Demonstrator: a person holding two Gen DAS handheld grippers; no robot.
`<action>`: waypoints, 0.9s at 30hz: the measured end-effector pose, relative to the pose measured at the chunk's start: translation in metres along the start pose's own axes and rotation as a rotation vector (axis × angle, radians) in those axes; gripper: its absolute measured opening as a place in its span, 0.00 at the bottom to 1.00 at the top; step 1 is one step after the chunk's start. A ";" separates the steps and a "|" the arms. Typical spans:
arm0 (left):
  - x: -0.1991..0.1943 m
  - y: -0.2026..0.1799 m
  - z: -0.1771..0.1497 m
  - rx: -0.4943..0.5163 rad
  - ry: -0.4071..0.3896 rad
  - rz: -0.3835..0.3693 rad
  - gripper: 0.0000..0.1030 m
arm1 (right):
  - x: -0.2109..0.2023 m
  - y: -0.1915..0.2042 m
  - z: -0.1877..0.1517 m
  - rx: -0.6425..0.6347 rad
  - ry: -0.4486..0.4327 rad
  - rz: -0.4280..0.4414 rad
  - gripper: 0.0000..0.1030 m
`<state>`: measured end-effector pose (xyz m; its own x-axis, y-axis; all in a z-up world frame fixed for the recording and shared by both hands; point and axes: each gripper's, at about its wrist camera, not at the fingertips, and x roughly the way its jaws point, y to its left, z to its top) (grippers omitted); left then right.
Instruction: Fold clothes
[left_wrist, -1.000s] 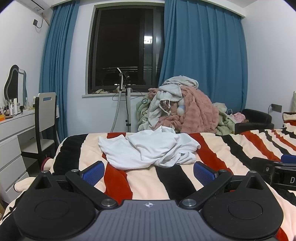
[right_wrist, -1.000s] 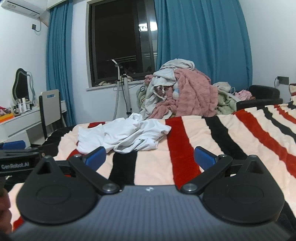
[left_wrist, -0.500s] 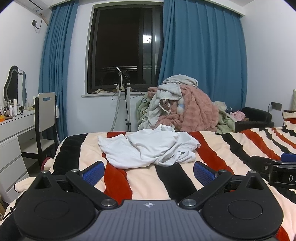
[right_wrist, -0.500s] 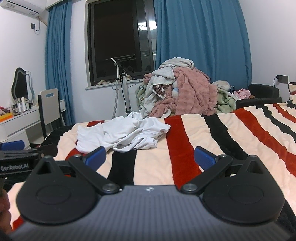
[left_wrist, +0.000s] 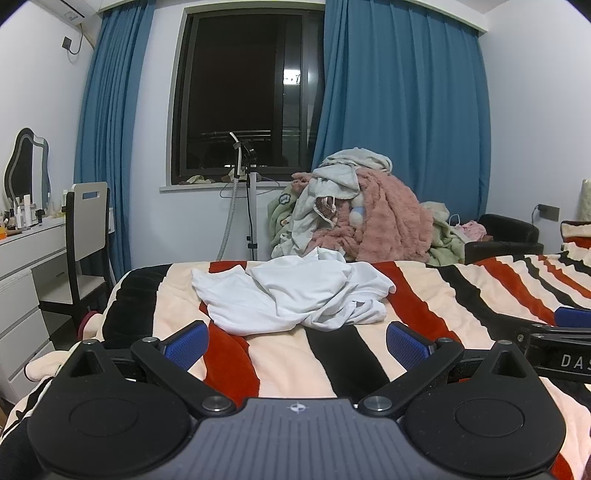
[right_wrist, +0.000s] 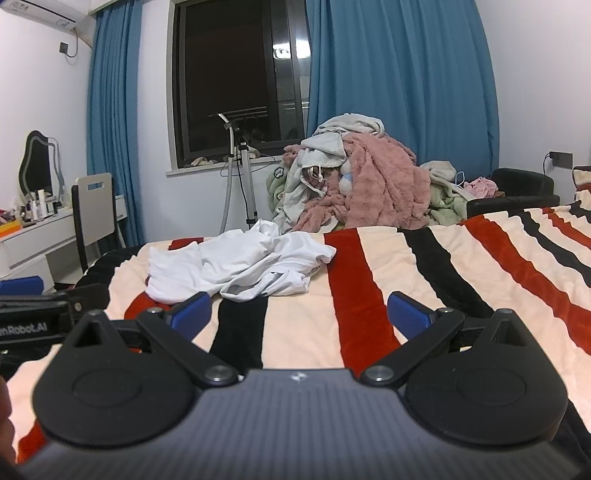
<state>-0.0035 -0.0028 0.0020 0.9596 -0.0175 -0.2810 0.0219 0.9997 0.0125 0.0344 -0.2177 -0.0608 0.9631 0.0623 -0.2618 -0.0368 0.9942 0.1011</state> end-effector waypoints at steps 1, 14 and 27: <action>0.000 0.000 0.000 -0.002 0.000 -0.002 1.00 | 0.000 0.000 0.000 0.002 -0.001 -0.001 1.00; 0.019 0.006 -0.009 -0.026 0.053 0.073 1.00 | 0.009 0.012 0.053 0.097 -0.089 -0.042 1.00; 0.146 -0.004 0.012 0.057 0.194 -0.039 1.00 | 0.050 -0.050 0.079 0.135 -0.114 0.007 1.00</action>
<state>0.1399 -0.0097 -0.0274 0.8858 -0.0471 -0.4617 0.0795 0.9955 0.0510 0.1056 -0.2711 -0.0033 0.9872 0.0512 -0.1509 -0.0149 0.9725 0.2324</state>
